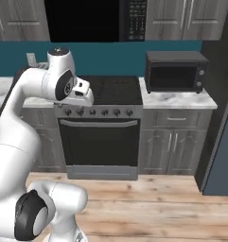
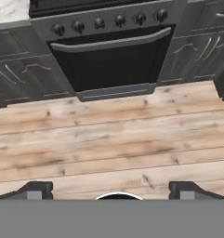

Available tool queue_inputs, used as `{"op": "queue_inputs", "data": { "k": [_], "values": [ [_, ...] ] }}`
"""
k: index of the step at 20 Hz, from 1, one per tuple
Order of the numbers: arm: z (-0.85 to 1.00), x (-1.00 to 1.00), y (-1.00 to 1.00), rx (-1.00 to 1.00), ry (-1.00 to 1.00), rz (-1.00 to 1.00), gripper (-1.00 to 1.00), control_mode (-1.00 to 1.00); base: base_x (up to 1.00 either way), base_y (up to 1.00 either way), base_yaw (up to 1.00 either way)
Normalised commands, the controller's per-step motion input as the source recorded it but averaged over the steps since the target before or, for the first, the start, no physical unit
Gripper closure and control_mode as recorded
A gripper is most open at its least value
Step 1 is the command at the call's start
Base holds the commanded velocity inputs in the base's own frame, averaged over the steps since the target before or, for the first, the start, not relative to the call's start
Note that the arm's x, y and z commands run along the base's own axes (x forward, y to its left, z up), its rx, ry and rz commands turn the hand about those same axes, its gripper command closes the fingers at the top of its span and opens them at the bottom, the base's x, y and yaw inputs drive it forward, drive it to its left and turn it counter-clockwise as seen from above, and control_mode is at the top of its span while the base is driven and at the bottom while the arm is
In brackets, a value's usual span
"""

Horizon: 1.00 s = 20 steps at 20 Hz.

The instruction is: Navigate to the toaster oven.

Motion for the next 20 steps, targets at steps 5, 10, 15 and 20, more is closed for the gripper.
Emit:
{"op": "queue_inputs", "data": {
  "k": [5,10,15,20],
  "values": [
    [0.0,0.0,0.0,0.0,0.0,0.0,-1.0,1.0,1.0,-0.54,-0.01],
    [0.0,0.0,0.0,0.0,0.0,0.0,-1.0,1.0,1.0,0.03,-0.21],
    [0.0,0.0,0.0,0.0,0.0,0.0,-1.0,1.0,0.99,-0.48,0.0],
    [0.0,0.0,0.0,0.0,0.0,0.0,-1.0,1.0,0.87,-1.0,0.17]
  ]
}}
